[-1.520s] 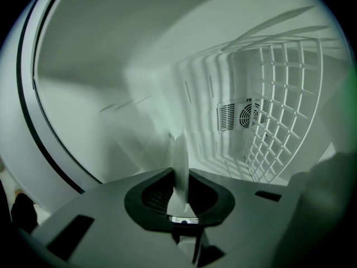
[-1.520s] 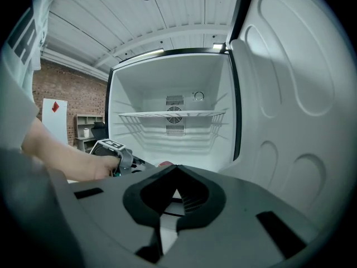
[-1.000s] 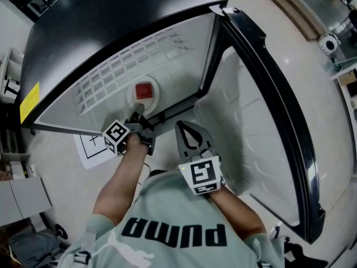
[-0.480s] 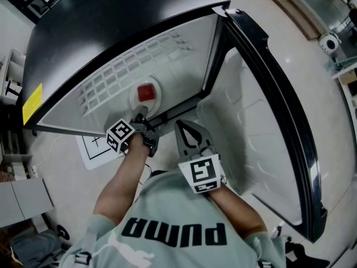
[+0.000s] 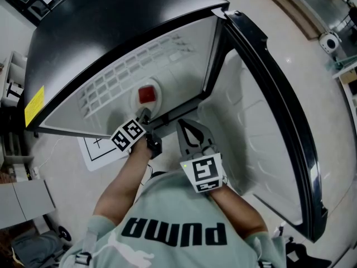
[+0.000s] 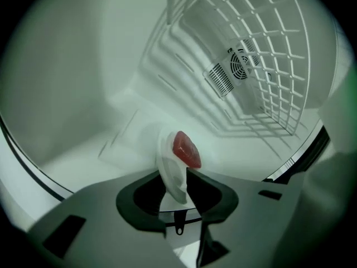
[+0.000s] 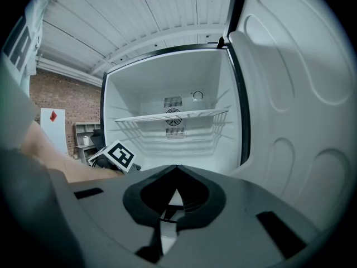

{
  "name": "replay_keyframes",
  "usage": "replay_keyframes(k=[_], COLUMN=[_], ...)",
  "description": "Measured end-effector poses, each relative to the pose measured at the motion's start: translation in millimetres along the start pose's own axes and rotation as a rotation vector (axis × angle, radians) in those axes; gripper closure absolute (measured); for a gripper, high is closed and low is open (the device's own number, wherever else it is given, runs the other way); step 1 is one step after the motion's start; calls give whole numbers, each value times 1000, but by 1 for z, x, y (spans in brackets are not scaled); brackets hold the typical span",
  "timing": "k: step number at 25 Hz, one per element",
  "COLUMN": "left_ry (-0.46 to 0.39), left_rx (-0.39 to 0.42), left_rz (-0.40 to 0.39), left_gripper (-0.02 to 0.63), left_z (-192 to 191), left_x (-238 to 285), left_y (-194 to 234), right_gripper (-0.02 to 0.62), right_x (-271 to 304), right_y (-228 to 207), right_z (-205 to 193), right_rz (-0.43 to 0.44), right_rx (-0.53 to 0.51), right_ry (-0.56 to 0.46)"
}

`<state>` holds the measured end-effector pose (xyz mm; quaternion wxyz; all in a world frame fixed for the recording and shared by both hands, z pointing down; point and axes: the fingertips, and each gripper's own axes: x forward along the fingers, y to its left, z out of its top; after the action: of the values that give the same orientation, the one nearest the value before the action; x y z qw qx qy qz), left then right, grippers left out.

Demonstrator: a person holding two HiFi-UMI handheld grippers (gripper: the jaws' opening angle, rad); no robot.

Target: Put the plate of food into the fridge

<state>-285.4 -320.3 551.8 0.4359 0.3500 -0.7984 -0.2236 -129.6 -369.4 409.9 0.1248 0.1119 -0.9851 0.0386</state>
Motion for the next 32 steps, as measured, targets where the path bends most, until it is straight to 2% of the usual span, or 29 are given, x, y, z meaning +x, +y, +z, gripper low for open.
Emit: replay_keyframes(k=[5, 11, 14, 17, 26, 29, 32], left_ry=[-5, -3, -6, -25, -72, -101, -125], left_rx=[110, 363, 435, 459, 479, 467, 473], left_rz=[29, 125, 151, 172, 182, 165, 111], left_gripper=[452, 397, 376, 353, 350, 350, 351], left_z=[2, 4, 3, 4, 8, 12, 13], left_x=[-1, -6, -3, -3, -10, -18, -28], left_y=[-1, 3, 10, 15, 18, 19, 11], right_gripper=[591, 591, 591, 591, 591, 591, 591], right_x=[0, -2, -3, -3, -3, -3, -2], right_y=[2, 3, 4, 6, 12, 13, 17], right_z=[1, 1, 0, 0, 1, 1, 3], right_rz=[9, 11, 14, 20, 28, 28, 29], right_rx=[8, -1, 1, -2, -12, -14, -14], right_ry=[1, -5, -6, -6, -2, -3, -8])
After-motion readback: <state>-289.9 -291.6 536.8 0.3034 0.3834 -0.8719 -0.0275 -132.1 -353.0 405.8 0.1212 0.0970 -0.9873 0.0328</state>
